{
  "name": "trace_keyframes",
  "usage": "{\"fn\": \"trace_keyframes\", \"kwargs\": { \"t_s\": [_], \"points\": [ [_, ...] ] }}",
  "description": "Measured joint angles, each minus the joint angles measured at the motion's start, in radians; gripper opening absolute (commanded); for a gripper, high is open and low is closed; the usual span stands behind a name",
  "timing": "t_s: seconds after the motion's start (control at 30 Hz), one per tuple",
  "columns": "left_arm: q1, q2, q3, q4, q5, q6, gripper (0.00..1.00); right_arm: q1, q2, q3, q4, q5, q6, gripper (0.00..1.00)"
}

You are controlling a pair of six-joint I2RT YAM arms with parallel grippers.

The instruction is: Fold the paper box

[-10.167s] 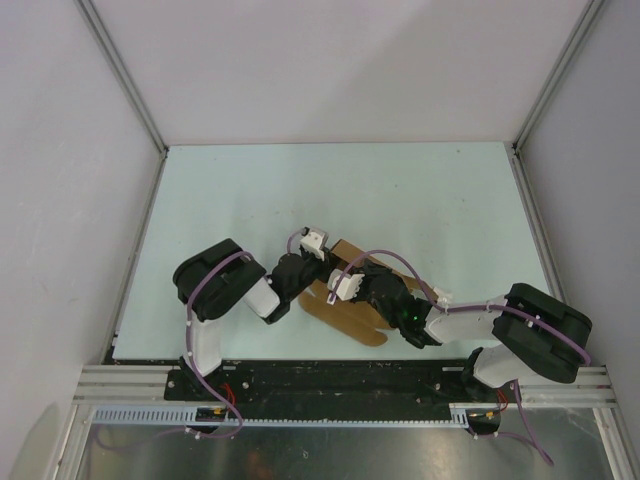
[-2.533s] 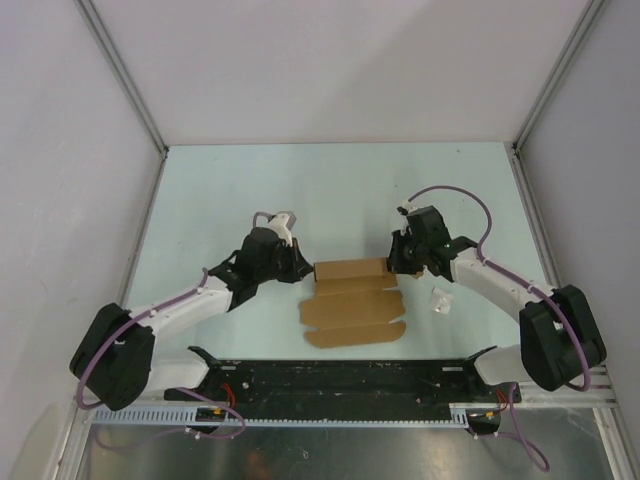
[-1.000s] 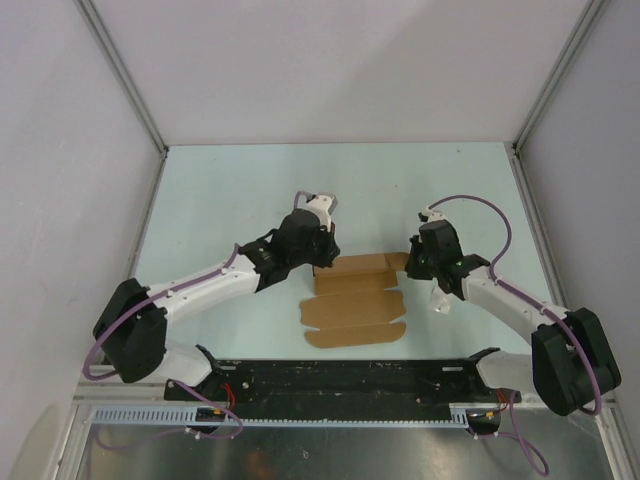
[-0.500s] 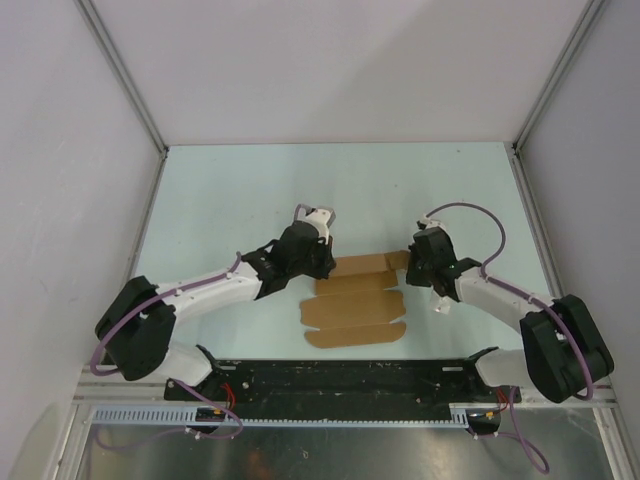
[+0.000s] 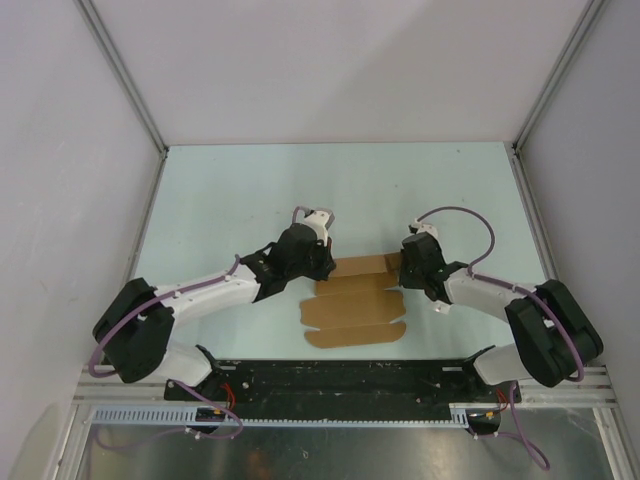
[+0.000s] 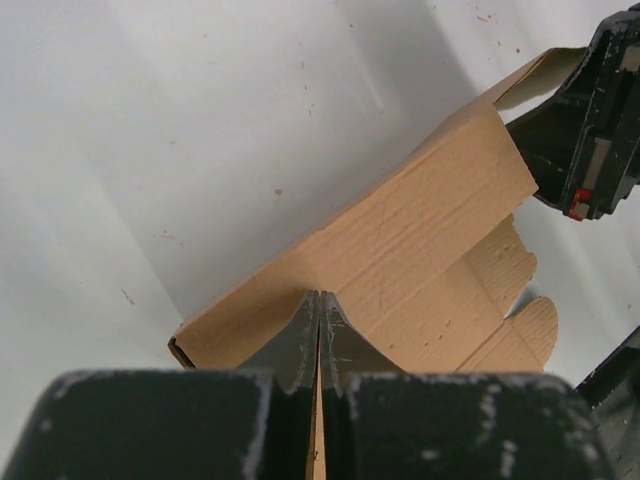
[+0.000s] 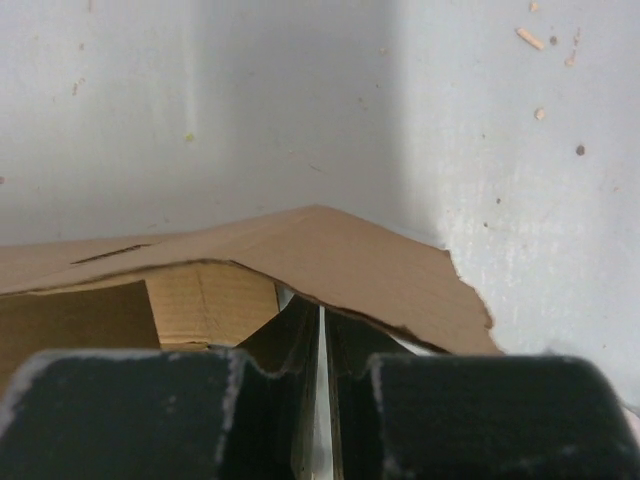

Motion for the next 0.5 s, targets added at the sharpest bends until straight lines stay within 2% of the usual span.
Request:
{"fn": "trace_keyframes", "kwargs": {
  "t_s": [0.5],
  "points": [
    [0.000, -0.002, -0.002, 0.000, 0.003, 0.000, 0.00, 0.019, 0.000, -0.037, 0.104, -0.037, -0.019, 0.11]
  ]
}}
